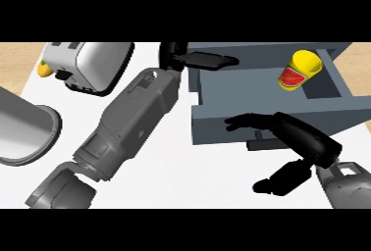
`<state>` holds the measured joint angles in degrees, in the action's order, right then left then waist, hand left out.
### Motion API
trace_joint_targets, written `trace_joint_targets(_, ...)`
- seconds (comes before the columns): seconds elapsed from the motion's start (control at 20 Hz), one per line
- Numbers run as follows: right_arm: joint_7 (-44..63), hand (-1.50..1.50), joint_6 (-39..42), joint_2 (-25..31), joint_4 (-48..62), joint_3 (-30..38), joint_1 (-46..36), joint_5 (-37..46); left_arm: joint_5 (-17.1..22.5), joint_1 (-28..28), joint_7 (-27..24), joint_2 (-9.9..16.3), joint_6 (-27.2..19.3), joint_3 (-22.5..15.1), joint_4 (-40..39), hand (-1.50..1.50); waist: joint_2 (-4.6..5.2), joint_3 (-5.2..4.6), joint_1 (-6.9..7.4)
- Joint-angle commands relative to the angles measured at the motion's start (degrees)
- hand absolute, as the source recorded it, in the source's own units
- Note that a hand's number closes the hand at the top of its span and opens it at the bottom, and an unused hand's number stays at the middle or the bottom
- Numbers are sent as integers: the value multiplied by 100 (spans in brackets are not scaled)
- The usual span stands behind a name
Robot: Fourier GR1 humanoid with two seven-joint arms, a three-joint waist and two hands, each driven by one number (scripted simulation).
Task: Pick up the cup, place it into the drawer and close the drawer
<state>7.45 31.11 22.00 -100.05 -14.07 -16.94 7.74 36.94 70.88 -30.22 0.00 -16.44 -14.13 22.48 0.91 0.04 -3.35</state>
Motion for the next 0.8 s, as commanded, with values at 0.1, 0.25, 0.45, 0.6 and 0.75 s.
trace_joint_targets(0.1,-829,-150,-740,-164,1406,-538,112,1529,149,-293,-16,0,105,114,236,-150,-49,3,375)
trace_joint_targets(0.25,-999,-150,-756,-343,2540,-643,-586,1764,121,-661,-235,96,479,131,409,-150,-38,0,546)
trace_joint_targets(0.45,-1703,150,-1258,-556,4122,-683,-963,2236,94,-841,-153,198,313,130,803,-150,-54,7,685)
trace_joint_targets(0.6,-2245,150,-1629,-519,5166,-372,-1376,2328,95,-1215,-271,443,597,147,890,-150,-8,12,768)
trace_joint_targets(0.75,-2604,150,-1879,-622,5730,20,-1873,2164,131,-1432,51,436,670,28,1336,-150,-39,19,967)
